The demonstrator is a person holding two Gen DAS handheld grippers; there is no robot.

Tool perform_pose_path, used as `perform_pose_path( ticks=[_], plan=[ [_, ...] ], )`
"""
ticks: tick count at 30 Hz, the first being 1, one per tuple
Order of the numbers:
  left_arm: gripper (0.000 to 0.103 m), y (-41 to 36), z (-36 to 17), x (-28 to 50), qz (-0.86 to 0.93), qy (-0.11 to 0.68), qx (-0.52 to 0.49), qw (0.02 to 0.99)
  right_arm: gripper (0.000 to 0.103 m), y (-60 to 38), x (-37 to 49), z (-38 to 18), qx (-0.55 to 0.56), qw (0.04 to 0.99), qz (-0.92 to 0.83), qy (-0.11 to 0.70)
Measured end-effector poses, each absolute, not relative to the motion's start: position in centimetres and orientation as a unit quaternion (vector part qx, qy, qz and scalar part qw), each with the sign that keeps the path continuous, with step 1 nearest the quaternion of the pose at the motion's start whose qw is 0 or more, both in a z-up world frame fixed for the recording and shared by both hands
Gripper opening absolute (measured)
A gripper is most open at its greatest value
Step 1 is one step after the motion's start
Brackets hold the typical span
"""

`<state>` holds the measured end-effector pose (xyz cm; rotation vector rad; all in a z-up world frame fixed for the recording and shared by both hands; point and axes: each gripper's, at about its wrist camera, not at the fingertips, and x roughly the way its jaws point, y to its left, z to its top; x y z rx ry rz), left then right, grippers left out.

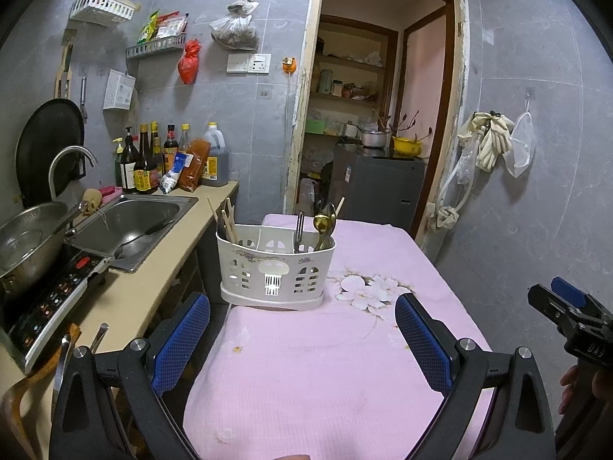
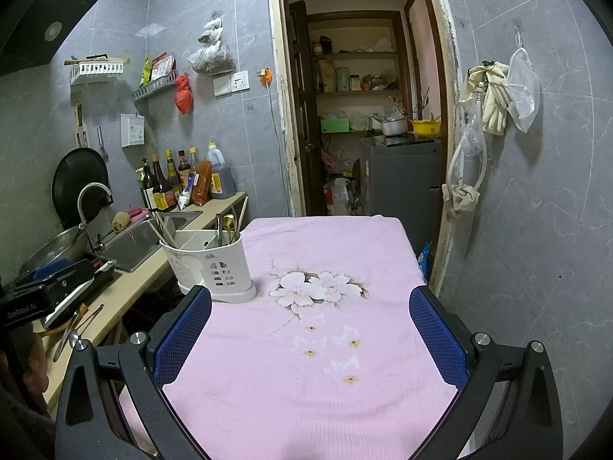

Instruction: Organize utensils

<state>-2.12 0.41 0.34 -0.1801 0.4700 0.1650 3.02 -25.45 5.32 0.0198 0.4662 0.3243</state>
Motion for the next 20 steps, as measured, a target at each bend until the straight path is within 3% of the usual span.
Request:
perform_pose_path(
  ticks=[20],
  plan=[
    [0.098,0.4,0.0,-1.7,0.082,0.236,-0.087,0.964,0.101,-24.7,3.0,3.8,0.009,0.958,0.162,0.239]
  ],
)
